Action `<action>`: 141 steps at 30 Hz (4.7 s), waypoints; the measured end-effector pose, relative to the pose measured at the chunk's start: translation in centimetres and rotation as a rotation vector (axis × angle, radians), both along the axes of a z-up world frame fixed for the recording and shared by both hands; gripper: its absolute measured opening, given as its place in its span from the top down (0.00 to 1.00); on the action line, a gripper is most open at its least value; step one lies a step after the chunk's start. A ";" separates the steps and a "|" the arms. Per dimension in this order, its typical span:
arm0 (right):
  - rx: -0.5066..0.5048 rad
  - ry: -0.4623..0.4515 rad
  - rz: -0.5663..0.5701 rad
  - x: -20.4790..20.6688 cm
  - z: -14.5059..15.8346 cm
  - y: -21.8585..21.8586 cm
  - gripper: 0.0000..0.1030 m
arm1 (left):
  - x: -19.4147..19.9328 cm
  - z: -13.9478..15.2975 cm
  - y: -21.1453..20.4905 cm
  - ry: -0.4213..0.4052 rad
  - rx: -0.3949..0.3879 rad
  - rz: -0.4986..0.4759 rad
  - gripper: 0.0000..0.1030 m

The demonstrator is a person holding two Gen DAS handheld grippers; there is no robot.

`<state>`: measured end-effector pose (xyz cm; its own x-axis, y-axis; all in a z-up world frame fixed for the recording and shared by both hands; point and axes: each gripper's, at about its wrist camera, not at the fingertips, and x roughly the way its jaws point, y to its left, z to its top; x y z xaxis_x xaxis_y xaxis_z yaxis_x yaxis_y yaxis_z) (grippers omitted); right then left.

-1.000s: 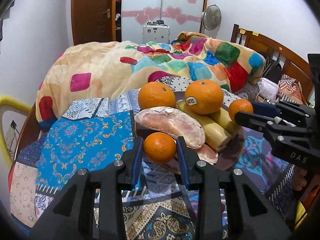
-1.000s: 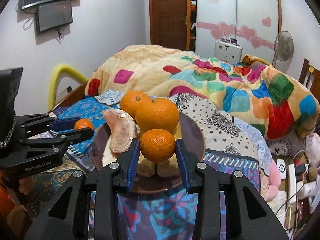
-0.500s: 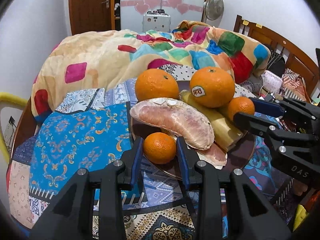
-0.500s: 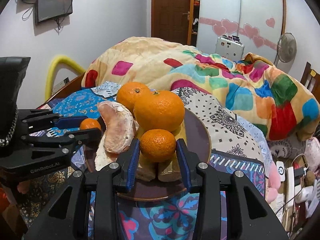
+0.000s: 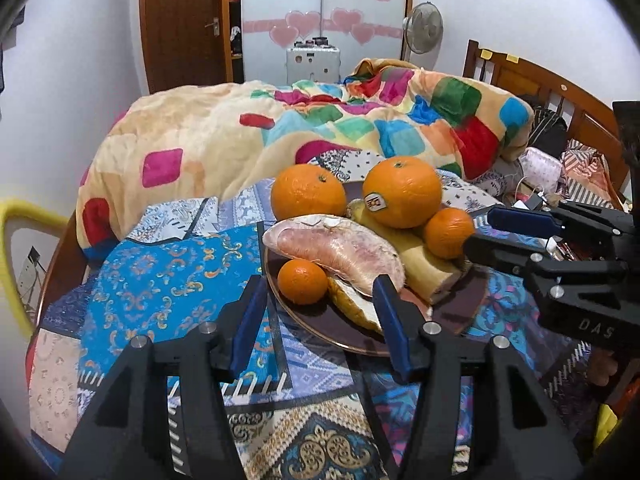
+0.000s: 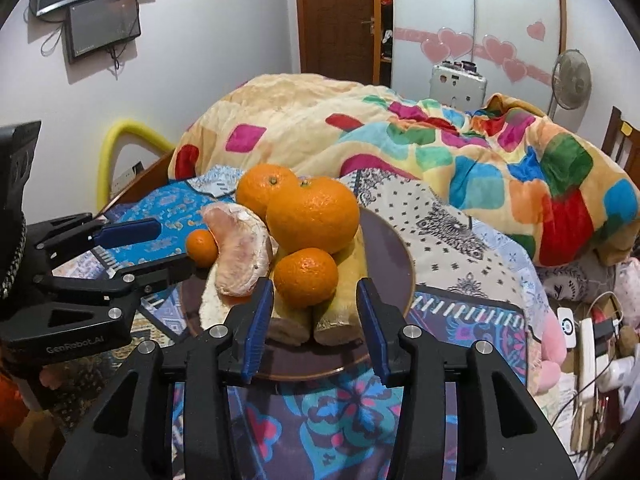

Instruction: Organize fruits

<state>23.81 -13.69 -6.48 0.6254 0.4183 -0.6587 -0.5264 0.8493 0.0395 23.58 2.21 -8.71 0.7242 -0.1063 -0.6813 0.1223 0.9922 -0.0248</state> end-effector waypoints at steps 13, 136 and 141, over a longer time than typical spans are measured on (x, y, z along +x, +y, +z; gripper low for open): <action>0.053 -0.081 -0.006 -7.4 3.2 -2.5 0.59 | -8.4 4.5 -1.1 -0.104 0.005 -0.012 0.35; 0.248 -0.424 -0.074 -19.3 13.3 -5.7 0.59 | -21.8 15.5 -2.3 -0.494 -0.042 0.038 0.41; 0.290 -0.457 -0.089 -21.8 13.9 -6.0 0.43 | -25.0 16.3 -2.4 -0.551 -0.042 0.056 0.27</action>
